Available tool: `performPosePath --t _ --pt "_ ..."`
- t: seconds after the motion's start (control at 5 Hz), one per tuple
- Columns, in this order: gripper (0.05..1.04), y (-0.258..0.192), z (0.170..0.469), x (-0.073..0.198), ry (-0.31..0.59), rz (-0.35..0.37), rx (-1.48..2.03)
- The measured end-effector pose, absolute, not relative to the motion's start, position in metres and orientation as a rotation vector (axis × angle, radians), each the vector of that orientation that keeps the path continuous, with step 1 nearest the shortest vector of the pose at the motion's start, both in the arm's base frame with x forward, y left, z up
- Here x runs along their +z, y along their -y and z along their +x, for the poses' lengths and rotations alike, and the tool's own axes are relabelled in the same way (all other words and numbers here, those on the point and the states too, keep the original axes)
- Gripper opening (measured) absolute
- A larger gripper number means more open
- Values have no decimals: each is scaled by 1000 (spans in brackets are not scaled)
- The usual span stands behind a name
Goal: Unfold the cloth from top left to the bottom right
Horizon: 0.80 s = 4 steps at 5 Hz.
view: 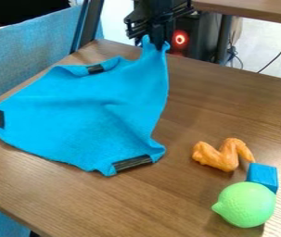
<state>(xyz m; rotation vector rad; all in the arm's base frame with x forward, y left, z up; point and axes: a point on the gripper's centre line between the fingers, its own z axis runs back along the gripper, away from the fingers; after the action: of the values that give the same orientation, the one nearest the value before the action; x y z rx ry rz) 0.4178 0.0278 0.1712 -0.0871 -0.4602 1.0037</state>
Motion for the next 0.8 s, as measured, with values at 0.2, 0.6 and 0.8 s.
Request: performPosePath --t 0.2,0.6,0.8 --pt "74 -23 420 156 448 -116 995" --pt "480 -28 422 126 439 -171 972" --pt "787 -33 423 122 443 -206 939"
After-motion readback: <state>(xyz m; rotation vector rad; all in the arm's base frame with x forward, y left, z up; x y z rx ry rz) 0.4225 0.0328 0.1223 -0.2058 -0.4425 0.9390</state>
